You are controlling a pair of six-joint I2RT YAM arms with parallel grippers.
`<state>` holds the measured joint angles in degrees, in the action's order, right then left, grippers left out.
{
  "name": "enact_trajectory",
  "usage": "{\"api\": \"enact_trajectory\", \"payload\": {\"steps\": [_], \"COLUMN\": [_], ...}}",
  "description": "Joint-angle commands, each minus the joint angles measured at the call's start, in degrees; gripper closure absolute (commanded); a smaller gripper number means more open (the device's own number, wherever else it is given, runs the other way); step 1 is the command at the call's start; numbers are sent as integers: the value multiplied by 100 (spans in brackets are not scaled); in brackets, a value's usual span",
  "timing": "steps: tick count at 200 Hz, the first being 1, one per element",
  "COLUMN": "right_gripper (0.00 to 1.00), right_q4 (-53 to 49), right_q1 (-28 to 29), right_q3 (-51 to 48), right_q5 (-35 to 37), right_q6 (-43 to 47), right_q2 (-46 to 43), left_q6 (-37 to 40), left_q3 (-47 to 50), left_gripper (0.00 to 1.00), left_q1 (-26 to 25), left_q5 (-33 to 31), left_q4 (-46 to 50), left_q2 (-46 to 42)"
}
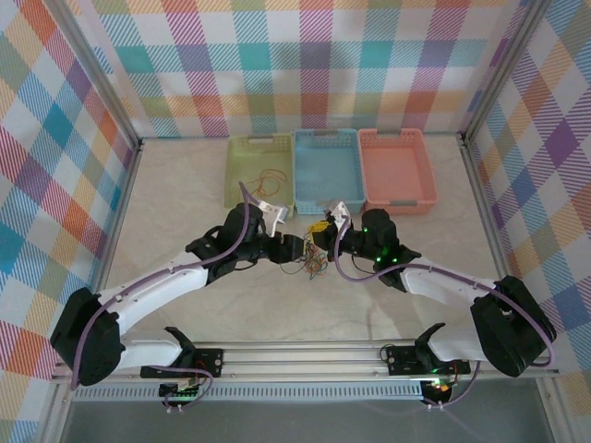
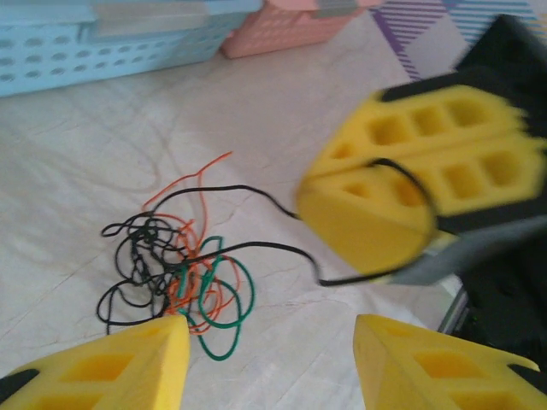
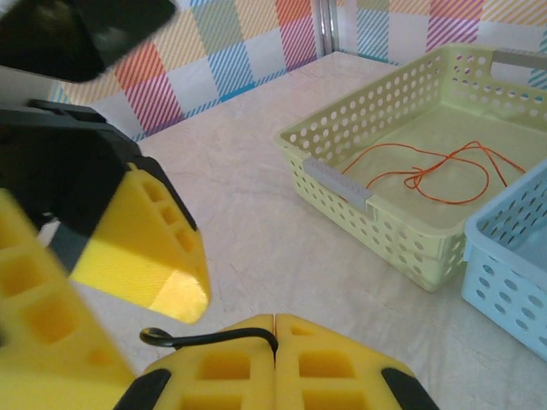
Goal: Untangle the cables
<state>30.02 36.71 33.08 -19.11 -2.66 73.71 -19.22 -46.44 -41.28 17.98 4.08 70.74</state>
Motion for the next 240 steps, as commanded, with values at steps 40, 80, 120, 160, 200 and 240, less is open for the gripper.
{"api": "enact_trajectory", "payload": {"steps": [40,80,120,160,200,240], "right_gripper": [100,100,100,100,100,100], "right_q4": [-39,-535,-1001,-1496,-1787,-1850], "right_q1": [-23,-31,-31,-31,-28,-30], "right_q3": [94,357,547,862,1219,1287], "right_q5": [-101,12,135,97,-344,-510], "right_q6": [-383,-832,-1038,-1290,-1604,-1623], "right_q2": [-105,-280,-599,-618,-395,-284], "left_q6": [631,753,804,947,1039,1147], "left_q3": [-92,-134,-123,-52,-80,-115], "left_gripper": [46,43,42,41,41,42], "left_q1": [-220,-251,-267,-275,-308,-331], "left_q5": [-11,-12,17,-89,-125,-533], "left_q4": [-244,-269,-329,-474,-593,-644], "left_q2": [-17,38,81,142,354,438]}}
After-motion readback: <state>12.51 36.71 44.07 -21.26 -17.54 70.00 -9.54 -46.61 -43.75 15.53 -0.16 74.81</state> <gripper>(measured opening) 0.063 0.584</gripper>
